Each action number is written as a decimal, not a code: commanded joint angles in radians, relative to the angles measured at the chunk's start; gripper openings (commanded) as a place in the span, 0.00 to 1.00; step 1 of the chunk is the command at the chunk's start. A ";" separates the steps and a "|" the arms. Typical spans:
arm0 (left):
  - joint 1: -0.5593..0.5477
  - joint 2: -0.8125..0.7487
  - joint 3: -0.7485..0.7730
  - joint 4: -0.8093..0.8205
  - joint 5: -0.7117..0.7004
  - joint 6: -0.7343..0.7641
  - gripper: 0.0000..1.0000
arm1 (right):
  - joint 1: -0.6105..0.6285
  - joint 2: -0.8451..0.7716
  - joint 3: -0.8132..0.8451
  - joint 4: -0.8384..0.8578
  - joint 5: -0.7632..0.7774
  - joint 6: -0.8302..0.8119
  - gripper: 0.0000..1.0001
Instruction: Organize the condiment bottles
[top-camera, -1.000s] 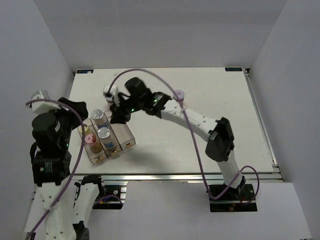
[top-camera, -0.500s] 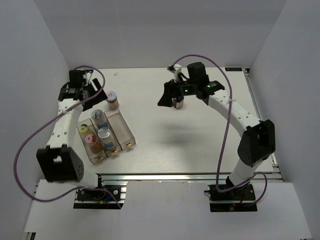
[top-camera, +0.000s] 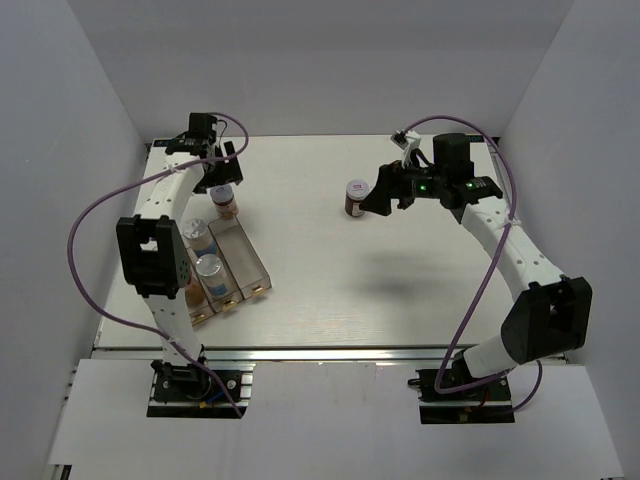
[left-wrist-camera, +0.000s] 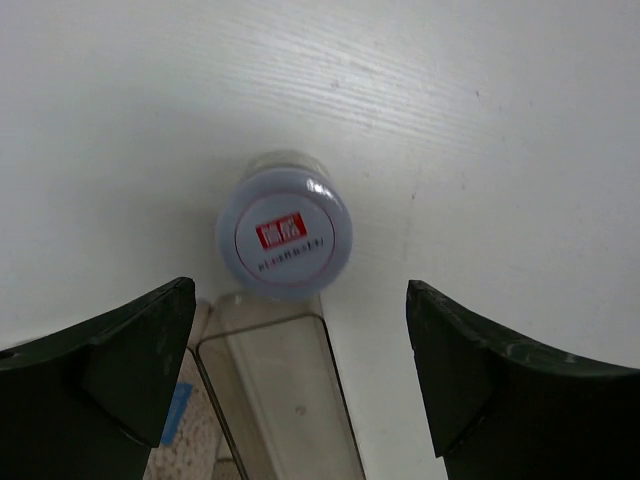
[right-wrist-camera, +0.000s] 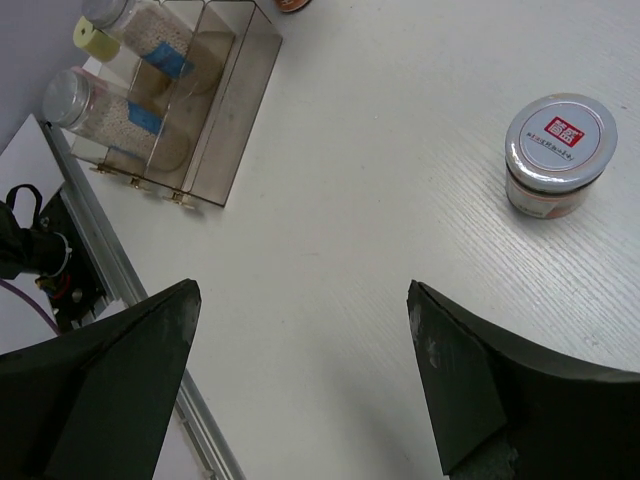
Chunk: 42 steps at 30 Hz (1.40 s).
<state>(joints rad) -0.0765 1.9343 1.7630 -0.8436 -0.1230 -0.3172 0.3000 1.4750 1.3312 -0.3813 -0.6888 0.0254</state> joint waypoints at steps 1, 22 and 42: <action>-0.009 0.034 0.116 -0.035 -0.101 0.036 0.95 | -0.015 -0.027 -0.026 0.028 -0.025 0.011 0.89; -0.014 0.179 0.108 -0.006 -0.061 0.012 0.95 | -0.030 -0.038 -0.055 0.035 0.000 0.034 0.89; -0.016 0.123 0.133 0.015 -0.047 -0.003 0.09 | -0.032 -0.058 -0.079 0.024 0.025 0.011 0.89</action>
<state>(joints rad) -0.0856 2.1345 1.8637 -0.8524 -0.1986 -0.3145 0.2749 1.4563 1.2575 -0.3759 -0.6643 0.0456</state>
